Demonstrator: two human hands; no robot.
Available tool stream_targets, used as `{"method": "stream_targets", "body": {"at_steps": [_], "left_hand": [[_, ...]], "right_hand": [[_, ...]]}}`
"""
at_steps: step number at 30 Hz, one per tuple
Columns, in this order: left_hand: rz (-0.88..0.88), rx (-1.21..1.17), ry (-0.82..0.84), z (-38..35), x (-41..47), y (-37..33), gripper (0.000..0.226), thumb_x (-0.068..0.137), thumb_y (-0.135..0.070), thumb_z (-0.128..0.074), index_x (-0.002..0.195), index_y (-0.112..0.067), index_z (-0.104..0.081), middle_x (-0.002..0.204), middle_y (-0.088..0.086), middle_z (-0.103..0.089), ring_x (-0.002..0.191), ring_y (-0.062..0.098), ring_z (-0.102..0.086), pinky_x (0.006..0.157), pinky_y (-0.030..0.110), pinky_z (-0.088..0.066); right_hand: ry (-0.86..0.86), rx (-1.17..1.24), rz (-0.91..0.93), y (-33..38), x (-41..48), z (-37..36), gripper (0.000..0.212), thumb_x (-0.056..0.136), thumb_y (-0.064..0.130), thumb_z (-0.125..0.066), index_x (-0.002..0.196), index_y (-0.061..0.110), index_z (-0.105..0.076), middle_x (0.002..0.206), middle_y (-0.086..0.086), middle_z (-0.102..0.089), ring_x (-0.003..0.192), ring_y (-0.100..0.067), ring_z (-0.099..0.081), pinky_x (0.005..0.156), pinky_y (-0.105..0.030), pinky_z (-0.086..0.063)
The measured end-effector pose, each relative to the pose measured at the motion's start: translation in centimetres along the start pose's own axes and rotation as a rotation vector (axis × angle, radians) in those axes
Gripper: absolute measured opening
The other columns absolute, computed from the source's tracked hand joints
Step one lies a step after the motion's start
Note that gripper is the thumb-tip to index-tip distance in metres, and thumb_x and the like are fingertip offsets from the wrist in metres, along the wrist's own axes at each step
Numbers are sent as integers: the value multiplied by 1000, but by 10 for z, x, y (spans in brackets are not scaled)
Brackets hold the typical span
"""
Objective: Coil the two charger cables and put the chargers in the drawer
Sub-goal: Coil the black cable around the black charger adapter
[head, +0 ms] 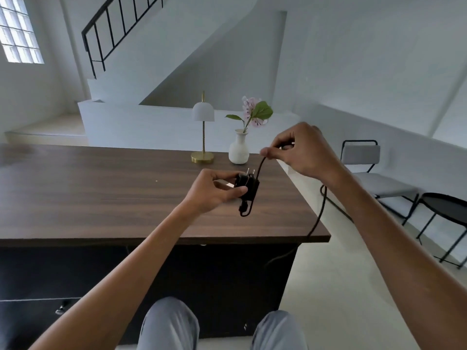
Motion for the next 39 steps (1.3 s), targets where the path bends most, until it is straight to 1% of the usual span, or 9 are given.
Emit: {"method": "stream_targets", "body": {"at_steps": [6,11,15,17,19,23,31,35,39], "left_hand": [[-42,2,131,2,-5,-3,45,77,-25,-86,121,-21,-75,105,-4,-80,96,26,-77,92,36,-59],[-26,-89,166,15,-10,-1,45,81,-13,-83,124,-14,-73,99,-4,-81,97,19,-77,95,30,-56],[-27,-124,160,25,-12,2,42,82,-5,-80,123,-10,-73,103,-1,-81,93,17,-78,82,17,-56],[-35,-130,141,29,-12,5,41,82,-5,-80,123,-9,-72,110,4,-79,93,19,-78,84,21,-58],[-36,-133,137,32,-11,9,41,83,-7,-80,124,-9,-72,113,4,-78,95,22,-78,88,28,-60],[-35,-214,43,34,-11,13,38,85,-12,-79,122,-13,-73,114,2,-78,100,25,-77,96,37,-58],[11,-347,-214,48,1,10,34,85,-11,-79,118,-6,-73,110,10,-78,97,25,-78,84,22,-60],[41,-253,-275,49,-1,16,36,83,-12,-81,117,-7,-74,104,8,-79,89,22,-79,73,23,-62],[45,-78,-279,51,-5,20,38,81,-14,-84,118,-13,-75,103,4,-79,86,20,-79,76,33,-64]], "right_hand": [[-2,34,56,-11,18,-20,25,73,44,-85,72,20,-79,42,26,-53,49,4,-52,70,-31,-49],[56,239,-56,-36,25,-58,32,66,55,-82,73,24,-81,62,15,-71,58,5,-60,68,-26,-47],[110,412,-126,-42,17,-85,36,71,52,-78,83,18,-83,76,8,-78,72,0,-69,75,-23,-52],[128,502,-196,-39,11,-94,28,82,38,-77,87,11,-81,63,15,-72,56,6,-62,57,-12,-45],[141,576,-286,-37,2,-105,26,88,35,-73,90,9,-79,46,17,-58,36,-1,-43,41,-18,-33],[162,752,-405,-38,-17,-127,27,97,33,-63,102,10,-78,44,9,-48,37,-7,-25,39,-22,-22],[327,809,-375,-16,-62,-145,29,104,24,-51,94,18,-77,66,3,-52,45,-7,-33,41,-21,-28],[311,520,-221,2,-60,-132,25,102,26,-54,93,24,-77,73,3,-66,52,-2,-55,55,-15,-43],[278,313,-122,9,-48,-109,20,96,31,-66,81,27,-79,86,-4,-78,88,-28,-71,85,-44,-56]]}}
Point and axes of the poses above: each hand's wrist, its own x-axis towards the middle knuckle, its own z-axis out of the back of the hand, y = z × x, the point moved 1 cm from there along x, towards the middle knuckle
